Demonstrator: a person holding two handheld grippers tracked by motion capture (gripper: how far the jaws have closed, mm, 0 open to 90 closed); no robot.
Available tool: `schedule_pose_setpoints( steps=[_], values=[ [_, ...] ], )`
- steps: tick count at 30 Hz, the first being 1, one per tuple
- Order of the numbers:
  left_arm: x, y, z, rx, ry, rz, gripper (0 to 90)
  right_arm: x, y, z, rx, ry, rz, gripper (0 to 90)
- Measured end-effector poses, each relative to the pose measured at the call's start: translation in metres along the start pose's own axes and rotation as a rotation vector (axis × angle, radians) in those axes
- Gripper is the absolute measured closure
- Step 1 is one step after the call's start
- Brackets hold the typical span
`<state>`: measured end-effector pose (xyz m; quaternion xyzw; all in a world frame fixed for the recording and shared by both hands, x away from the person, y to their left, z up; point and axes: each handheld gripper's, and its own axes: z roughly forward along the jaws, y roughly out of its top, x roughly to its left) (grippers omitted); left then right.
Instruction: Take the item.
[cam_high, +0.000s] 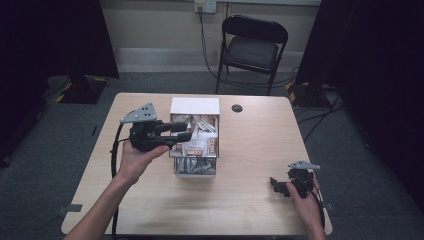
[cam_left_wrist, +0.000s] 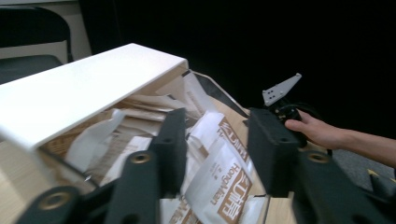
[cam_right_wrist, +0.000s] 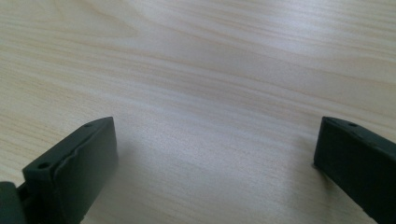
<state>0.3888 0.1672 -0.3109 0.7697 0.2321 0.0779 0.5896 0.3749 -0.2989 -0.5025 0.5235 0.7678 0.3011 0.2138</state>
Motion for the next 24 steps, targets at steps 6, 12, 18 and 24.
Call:
schedule_pose_setpoints(
  steps=[6, 12, 18, 24],
  values=[
    [0.003, -0.006, 0.011, 0.052, -0.007, -0.017, 60.7, 0.000, 0.000, 0.000, 0.000, 0.001, -0.001, 0.0],
    [0.004, -0.009, 0.017, 0.082, 0.000, -0.008, 61.3, 0.000, 0.000, 0.000, 0.000, 0.001, -0.002, 0.0],
    [0.004, -0.009, 0.017, 0.109, -0.003, 0.019, 66.0, 0.000, 0.000, 0.000, 0.000, 0.001, -0.001, 0.0],
    [0.007, -0.010, 0.020, 0.129, -0.012, 0.016, 66.4, 0.000, 0.000, 0.000, 0.000, 0.002, -0.001, 0.0]
  ],
)
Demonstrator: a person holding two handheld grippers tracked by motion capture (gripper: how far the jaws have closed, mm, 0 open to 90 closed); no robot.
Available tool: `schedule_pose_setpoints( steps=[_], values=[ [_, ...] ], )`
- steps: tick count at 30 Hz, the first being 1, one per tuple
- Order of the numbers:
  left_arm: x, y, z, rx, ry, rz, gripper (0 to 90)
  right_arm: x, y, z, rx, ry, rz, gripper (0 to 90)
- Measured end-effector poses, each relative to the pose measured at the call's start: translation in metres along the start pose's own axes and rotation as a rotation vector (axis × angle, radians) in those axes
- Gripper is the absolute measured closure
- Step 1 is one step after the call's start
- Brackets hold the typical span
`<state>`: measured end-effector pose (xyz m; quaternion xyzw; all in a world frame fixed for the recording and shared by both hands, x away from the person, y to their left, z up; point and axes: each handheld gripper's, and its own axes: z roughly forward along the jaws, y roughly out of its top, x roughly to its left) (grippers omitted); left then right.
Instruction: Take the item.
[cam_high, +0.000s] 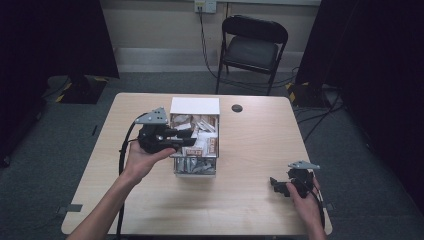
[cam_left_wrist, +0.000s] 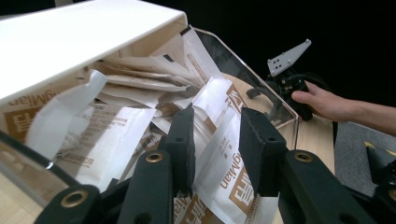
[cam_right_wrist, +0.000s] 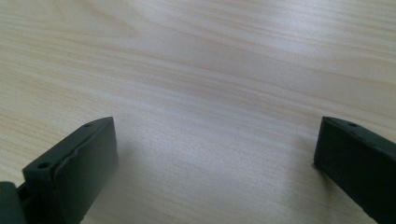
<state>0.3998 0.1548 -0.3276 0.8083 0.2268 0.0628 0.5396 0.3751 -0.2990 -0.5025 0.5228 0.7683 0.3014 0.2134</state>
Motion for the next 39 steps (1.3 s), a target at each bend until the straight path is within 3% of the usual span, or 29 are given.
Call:
schedule_pose_setpoints(
  steps=[13, 21, 27, 39],
  values=[
    [-0.005, 0.003, -0.006, 0.009, -0.039, 0.033, 89.4, 0.000, 0.000, 0.000, 0.001, 0.000, -0.001, 0.0],
    [-0.015, 0.006, -0.013, -0.002, -0.074, 0.051, 89.9, 0.000, 0.000, 0.000, 0.001, 0.000, -0.001, 0.0],
    [-0.014, 0.005, -0.007, -0.003, -0.113, 0.018, 89.0, 0.000, 0.000, 0.000, 0.001, 0.000, -0.001, 0.0],
    [-0.014, 0.004, 0.006, 0.018, -0.136, 0.012, 78.5, 0.000, 0.000, 0.000, 0.001, 0.000, -0.001, 0.0]
  ],
)
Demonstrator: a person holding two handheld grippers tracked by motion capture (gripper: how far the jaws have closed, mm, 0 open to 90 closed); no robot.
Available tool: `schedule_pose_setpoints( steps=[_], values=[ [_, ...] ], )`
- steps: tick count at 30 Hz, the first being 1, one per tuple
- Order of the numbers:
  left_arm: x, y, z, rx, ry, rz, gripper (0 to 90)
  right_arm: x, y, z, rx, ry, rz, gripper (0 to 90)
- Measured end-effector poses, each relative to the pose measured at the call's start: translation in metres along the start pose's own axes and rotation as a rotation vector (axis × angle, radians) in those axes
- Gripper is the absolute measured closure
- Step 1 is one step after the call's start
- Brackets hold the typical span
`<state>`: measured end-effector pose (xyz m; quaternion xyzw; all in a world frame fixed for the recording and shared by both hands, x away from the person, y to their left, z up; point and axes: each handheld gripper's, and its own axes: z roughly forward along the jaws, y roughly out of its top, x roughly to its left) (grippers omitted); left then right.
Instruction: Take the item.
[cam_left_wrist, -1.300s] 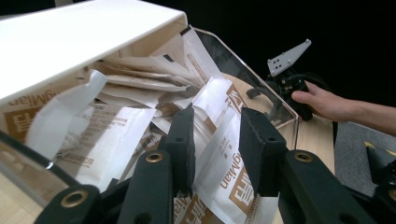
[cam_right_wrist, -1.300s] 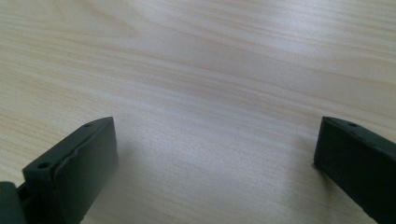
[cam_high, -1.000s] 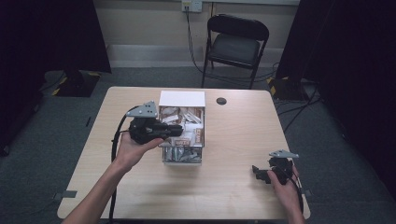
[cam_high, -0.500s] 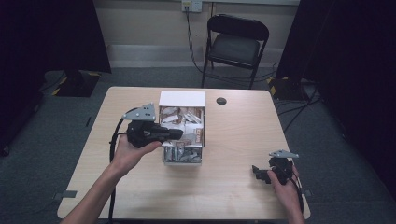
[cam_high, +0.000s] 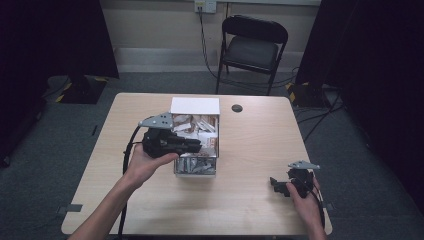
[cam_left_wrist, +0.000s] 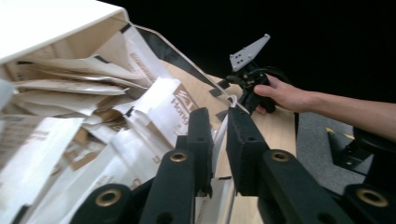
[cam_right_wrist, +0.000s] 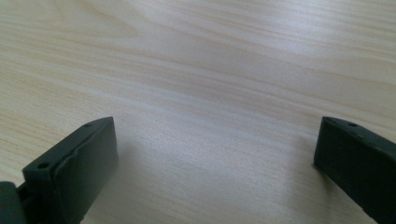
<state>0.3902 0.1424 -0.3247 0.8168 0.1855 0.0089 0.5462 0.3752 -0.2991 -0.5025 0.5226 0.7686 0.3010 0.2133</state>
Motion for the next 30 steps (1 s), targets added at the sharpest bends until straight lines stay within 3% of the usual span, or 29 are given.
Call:
schedule_pose_setpoints(
  steps=[8, 15, 21, 30],
  values=[
    [-0.001, -0.002, 0.008, 0.027, 0.005, 0.010, 73.4, 0.000, 0.000, 0.000, 0.000, 0.000, 0.000, 0.0],
    [-0.002, -0.003, 0.012, 0.050, 0.009, 0.024, 80.1, 0.000, 0.000, 0.000, 0.000, 0.000, 0.000, 0.0],
    [0.001, -0.005, 0.011, 0.023, 0.017, 0.001, 89.0, 0.000, 0.000, 0.000, 0.000, 0.000, 0.000, 0.0],
    [0.005, -0.006, 0.006, -0.005, 0.001, -0.024, 90.0, 0.000, 0.000, 0.000, 0.000, 0.000, 0.000, 0.0]
  ],
)
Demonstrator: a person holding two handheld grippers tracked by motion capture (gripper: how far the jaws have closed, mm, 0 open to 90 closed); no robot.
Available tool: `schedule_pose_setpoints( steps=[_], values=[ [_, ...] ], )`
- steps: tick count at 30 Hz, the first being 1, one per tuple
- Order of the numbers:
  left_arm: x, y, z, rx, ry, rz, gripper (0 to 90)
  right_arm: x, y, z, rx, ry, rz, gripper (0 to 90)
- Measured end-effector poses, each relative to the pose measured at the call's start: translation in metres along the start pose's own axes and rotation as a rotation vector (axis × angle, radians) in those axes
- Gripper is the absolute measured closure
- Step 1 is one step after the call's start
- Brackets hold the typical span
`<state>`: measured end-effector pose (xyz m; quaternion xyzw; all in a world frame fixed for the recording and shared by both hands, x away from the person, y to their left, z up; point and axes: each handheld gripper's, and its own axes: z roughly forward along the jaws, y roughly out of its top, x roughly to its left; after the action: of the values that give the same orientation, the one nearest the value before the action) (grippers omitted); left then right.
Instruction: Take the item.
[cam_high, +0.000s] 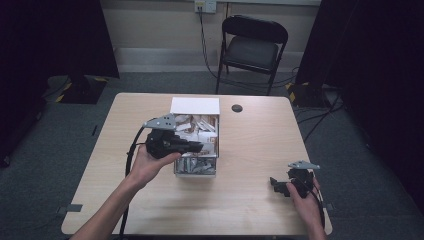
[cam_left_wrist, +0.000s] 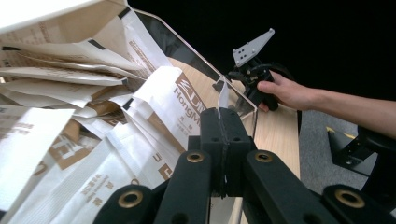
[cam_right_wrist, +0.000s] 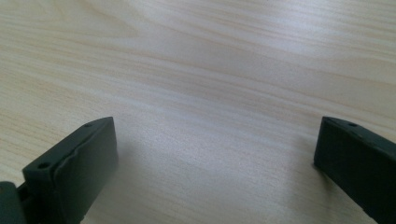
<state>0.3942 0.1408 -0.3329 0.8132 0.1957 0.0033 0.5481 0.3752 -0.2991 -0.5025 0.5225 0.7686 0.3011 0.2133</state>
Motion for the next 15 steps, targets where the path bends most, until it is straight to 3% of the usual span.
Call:
schedule_pose_setpoints(
  steps=[7, 15],
  values=[
    [0.0030, -0.0011, -0.0056, -0.027, -0.006, -0.026, 90.0, 0.0000, 0.0000, 0.0000, 0.000, 0.000, 0.000, 0.0],
    [0.0041, -0.0010, -0.0064, -0.030, -0.004, -0.026, 90.0, 0.0000, 0.0000, 0.0000, 0.000, 0.000, 0.000, 0.0]
  ],
)
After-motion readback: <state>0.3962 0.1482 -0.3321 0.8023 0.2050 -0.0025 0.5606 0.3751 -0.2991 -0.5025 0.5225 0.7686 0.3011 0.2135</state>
